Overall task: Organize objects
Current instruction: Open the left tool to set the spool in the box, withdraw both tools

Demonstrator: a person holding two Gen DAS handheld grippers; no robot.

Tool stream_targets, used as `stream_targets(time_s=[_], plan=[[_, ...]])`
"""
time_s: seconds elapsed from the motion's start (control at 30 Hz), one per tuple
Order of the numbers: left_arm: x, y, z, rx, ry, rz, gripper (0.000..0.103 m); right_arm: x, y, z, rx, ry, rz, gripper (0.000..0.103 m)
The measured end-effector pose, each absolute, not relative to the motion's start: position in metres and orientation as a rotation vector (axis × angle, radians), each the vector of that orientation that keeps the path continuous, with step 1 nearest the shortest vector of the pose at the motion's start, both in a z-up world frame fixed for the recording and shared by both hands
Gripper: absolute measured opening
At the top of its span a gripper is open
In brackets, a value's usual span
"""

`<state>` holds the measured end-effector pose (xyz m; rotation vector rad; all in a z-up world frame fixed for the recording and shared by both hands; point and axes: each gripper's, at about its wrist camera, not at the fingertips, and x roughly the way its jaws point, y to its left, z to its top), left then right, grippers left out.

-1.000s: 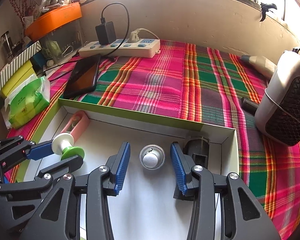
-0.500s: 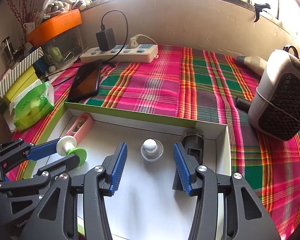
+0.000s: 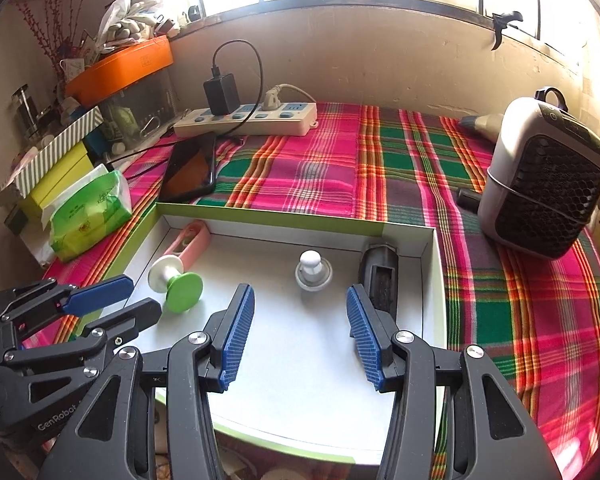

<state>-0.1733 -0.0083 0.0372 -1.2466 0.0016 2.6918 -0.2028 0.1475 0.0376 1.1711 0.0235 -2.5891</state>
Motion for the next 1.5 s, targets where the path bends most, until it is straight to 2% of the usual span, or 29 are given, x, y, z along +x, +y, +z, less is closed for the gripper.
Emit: stream_targets(time_s=[0.8, 1.5], plan=[[-0.107, -0.02, 0.048, -1.168, -0.017, 2.729, 0.032, -0.135, 0.165, 0.042, 1.11, -0.005, -2.656, 0.05], [-0.079, -0.028, 0.027, -1.173, -0.08, 2.657, 0.032, -0.09, 0.183, 0.024, 1.119, -0.031, -2.686, 0.05]])
